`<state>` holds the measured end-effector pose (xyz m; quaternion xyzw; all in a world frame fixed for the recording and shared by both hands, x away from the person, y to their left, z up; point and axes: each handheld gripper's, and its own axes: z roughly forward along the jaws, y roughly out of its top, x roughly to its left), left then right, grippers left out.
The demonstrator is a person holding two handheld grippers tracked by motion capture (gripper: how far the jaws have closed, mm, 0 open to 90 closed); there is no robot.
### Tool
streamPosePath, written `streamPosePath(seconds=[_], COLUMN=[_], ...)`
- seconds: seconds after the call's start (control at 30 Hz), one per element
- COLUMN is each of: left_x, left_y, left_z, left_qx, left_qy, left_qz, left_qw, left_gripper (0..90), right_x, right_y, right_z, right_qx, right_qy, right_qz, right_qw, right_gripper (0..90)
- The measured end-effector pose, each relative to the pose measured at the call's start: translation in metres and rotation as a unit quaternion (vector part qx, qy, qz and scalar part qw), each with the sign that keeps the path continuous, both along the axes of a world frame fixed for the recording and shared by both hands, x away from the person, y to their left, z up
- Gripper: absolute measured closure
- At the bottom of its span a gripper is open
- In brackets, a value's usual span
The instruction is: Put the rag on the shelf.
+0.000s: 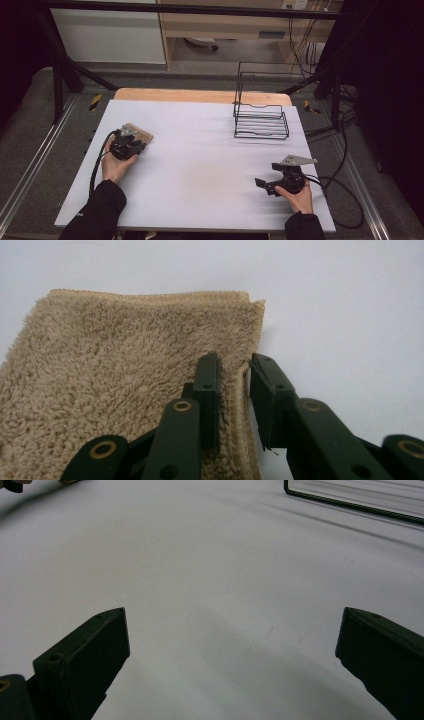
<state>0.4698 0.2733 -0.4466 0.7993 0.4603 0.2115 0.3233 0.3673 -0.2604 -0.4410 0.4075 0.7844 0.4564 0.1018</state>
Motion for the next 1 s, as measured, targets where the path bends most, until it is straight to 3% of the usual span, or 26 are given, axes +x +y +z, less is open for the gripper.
streamPosePath(seconds=[0.17, 0.5, 0.67, 0.77, 1.0], left_x=[-0.002, -0.002, -0.001, -0.001, -0.009], left_y=[-0.008, -0.014, -0.008, -0.001, 0.006], left_z=[-0.001, 0.0, 0.001, 0.004, 0.018], left_qx=[0.038, 0.067, 0.04, 0.008, -0.027], left_qy=[-0.015, -0.017, -0.011, -0.006, -0.013], left_qz=[0.003, 0.013, 0.012, 0.012, 0.002], left_qw=[0.9991, 0.9975, 0.9991, 0.9999, 0.9995], left_gripper=[77.2, 84.1, 85.6, 86.1, 86.4], right_x=[0.0, 0.0, 0.0, 0.0, 0.001], right_y=[0.0, 0.0, 0.001, 0.0, 0.0], right_z=[0.0, 0.0, 0.0, 0.0, -0.001], right_qx=[0.0, 0.002, -0.001, -0.001, -0.003], right_qy=[-0.001, 0.0, 0.001, 0.0, 0.001], right_qz=[0.0, 0.002, 0.004, 0.003, 0.005], right_qw=[1.0, 1.0, 1.0, 1.0, 1.0], right_gripper=[1.3, 1.4, 1.4, 1.5, 1.5])
